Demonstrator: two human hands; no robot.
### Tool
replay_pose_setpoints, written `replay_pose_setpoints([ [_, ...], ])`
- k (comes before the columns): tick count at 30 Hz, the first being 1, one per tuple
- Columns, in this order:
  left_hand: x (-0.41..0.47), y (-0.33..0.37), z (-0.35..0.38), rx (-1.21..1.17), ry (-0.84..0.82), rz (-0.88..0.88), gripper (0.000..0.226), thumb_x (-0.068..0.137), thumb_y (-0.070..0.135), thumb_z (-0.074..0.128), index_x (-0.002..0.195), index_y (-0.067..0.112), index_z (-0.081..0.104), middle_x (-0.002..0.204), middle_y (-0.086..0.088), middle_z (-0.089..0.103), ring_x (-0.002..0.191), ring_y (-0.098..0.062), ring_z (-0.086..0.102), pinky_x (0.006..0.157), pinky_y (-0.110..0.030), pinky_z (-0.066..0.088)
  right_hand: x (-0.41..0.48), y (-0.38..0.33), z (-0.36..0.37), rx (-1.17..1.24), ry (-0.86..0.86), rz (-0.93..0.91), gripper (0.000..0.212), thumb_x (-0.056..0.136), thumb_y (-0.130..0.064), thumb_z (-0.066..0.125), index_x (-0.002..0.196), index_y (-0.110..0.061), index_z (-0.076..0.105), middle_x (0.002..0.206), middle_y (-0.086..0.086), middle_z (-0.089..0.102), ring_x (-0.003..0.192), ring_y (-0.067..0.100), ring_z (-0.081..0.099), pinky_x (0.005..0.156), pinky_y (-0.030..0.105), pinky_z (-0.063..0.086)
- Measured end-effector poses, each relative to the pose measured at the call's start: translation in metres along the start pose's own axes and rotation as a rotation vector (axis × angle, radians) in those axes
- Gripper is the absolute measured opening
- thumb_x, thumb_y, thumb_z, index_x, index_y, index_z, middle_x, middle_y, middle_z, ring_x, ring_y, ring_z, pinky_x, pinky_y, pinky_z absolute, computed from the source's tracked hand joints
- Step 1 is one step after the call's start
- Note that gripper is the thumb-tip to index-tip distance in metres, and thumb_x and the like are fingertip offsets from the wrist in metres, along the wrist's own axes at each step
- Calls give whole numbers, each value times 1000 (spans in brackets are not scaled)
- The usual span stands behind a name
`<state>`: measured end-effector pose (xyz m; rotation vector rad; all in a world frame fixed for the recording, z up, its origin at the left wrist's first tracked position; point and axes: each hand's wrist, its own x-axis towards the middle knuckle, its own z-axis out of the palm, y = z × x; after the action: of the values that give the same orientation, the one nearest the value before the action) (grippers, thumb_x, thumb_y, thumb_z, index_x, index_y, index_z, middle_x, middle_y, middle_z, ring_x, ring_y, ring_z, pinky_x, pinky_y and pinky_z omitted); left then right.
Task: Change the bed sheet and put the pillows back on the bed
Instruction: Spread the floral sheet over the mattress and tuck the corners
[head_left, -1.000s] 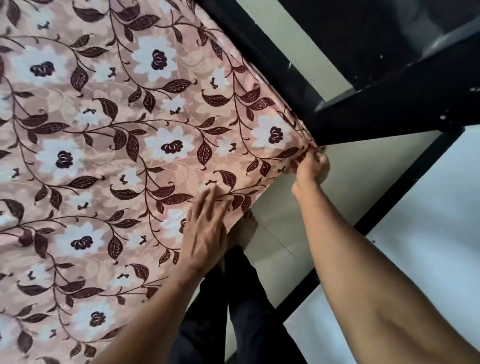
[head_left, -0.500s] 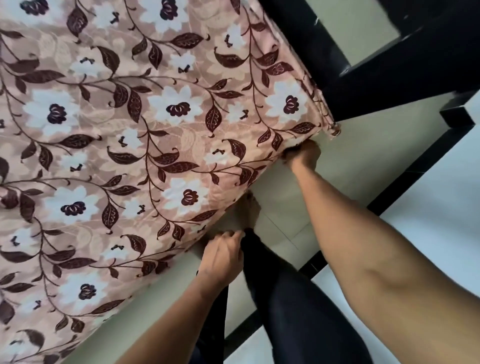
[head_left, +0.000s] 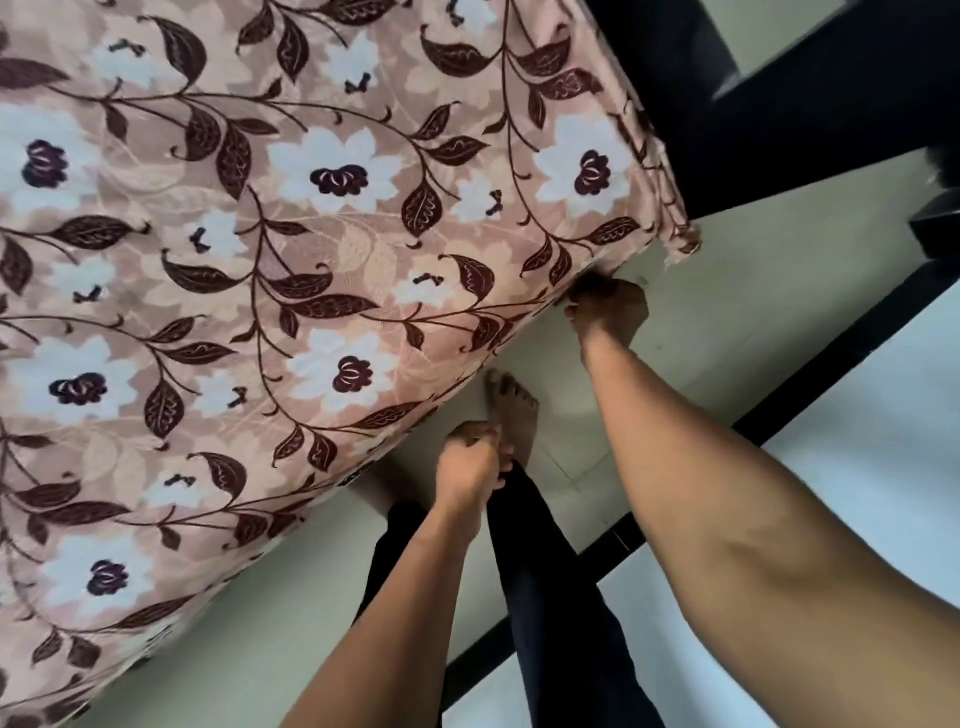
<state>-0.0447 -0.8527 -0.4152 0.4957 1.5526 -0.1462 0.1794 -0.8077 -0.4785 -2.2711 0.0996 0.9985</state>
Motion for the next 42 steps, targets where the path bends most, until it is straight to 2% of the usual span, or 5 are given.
replay_pose_setpoints([
  [6,-16,33,36,451,79,587,55,79,22,45,131,19,65,121,2,73,112,-18,68,99,-32,52,-23,4,-10,412,40,108,13,84,6,68,89,-5,71,79,15,70,47,17,55,45,24,45],
  [14,-10,98,101,531,-25,730,74,86,15,43,159,22,31,160,-4,39,146,-24,38,115,-29,31,-54,-24,-70,-84,179,-693,51,89,-5,55,138,-15,60,138,4,64,126,17,60,104,22,46],
  [23,43,82,123,824,-23,912,87,93,15,51,163,19,-1,171,-1,-2,156,-15,-9,127,-49,-3,-8,-50,-31,231,-268,-231,47,94,-34,45,133,-13,60,131,8,66,118,13,63,96,22,52],
  [28,59,69,86,1051,85,1166,90,81,9,55,162,13,17,168,-8,18,156,-20,14,127,-39,17,12,-75,-27,243,-316,-61,46,109,-32,21,116,-17,64,102,1,68,82,6,59,59,16,49],
  [42,47,62,67,1222,176,1212,97,78,16,57,163,17,11,169,-3,19,148,-18,37,115,-37,36,20,-86,-48,362,-511,108,68,98,-62,35,129,-11,70,116,13,75,103,33,69,85,44,53],
])
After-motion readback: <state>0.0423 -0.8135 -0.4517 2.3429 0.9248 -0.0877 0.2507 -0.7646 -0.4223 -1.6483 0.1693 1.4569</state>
